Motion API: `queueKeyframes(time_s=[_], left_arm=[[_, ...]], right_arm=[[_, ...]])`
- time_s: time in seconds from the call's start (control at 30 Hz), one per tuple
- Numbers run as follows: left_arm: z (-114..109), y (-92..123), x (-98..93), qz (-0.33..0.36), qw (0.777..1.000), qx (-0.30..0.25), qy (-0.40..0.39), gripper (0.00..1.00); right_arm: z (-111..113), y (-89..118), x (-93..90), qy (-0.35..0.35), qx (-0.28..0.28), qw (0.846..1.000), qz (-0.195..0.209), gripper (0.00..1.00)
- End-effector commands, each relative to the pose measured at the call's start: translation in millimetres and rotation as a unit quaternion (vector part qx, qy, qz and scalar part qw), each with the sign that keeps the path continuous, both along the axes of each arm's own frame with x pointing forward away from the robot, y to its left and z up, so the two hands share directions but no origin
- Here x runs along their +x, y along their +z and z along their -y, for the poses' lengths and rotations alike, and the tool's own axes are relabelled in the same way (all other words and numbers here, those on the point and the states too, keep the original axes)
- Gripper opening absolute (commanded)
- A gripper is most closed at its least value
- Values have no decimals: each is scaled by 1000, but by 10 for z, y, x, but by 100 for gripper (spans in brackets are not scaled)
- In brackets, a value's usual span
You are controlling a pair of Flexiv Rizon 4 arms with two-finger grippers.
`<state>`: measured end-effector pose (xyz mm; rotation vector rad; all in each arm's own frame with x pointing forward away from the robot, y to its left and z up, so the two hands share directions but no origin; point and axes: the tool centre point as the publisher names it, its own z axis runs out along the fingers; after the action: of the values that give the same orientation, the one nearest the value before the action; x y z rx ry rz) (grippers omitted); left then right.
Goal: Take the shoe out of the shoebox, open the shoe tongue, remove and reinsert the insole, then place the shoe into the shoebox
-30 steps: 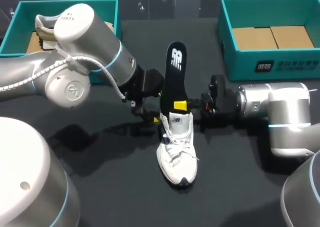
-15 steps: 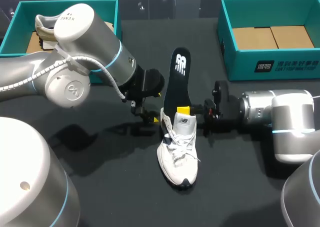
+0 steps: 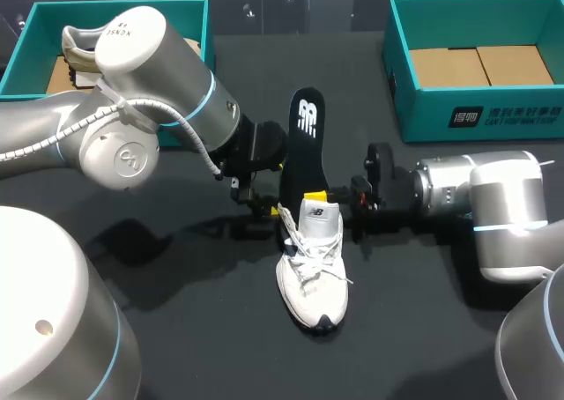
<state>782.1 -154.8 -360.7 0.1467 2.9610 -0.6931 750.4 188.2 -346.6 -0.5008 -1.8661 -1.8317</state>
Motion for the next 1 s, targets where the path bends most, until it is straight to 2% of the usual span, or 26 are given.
queueKeyframes(time_s=[0.03,0.23,0.27,0.53,1.0], left_arm=[[-1,-2,-5,1,1000,0,0,100],[-1,-2,-5,1,1000,0,0,100],[-1,-2,-5,1,1000,0,0,100],[-1,-2,-5,1,1000,0,0,100],[-1,-2,-5,1,1000,0,0,100]], right_arm=[[-31,-135,-70,1,2,1000,-1,0],[-42,-98,-56,3,-1,1000,3,0],[-44,-87,-52,4,-3,1000,5,4],[-55,-19,-31,9,-13,1000,16,20],[-60,112,-11,16,-29,999,40,20]])
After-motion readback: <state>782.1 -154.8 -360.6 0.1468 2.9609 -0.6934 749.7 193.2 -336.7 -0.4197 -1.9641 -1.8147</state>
